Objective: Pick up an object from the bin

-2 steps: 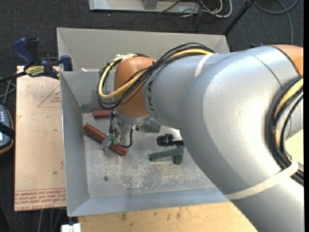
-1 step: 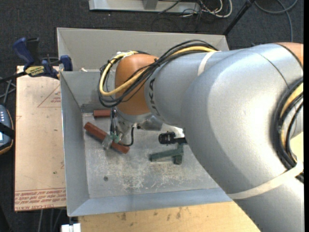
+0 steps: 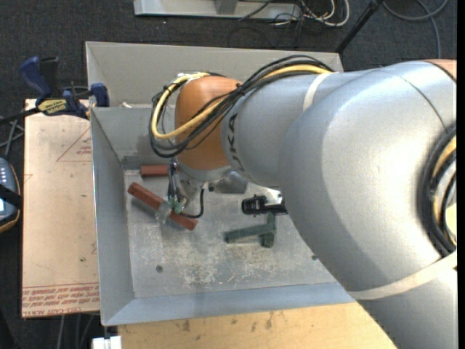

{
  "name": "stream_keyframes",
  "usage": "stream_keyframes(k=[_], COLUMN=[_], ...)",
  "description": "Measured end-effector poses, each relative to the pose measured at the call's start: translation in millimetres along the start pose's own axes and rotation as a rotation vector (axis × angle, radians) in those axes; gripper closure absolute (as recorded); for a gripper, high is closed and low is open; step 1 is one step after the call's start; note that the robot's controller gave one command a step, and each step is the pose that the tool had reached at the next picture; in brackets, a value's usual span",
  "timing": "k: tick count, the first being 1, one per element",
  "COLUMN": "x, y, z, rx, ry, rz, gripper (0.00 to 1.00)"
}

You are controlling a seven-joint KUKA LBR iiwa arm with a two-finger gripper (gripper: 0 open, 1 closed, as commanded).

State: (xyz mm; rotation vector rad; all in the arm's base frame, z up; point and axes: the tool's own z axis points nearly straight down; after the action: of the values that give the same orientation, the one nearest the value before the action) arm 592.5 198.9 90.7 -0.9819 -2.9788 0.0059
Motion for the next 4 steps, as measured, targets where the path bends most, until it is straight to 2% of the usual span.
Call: stream_keyframes(k=[2,4], x=[-1.0,-1.1], y=[1.9,2.0], z=[-33.9,-39.2], rx=[-0.008,-0.009], ry=[-0.005,-0.005], rz=[0.004,0.003], gripper=[1.0,1.0])
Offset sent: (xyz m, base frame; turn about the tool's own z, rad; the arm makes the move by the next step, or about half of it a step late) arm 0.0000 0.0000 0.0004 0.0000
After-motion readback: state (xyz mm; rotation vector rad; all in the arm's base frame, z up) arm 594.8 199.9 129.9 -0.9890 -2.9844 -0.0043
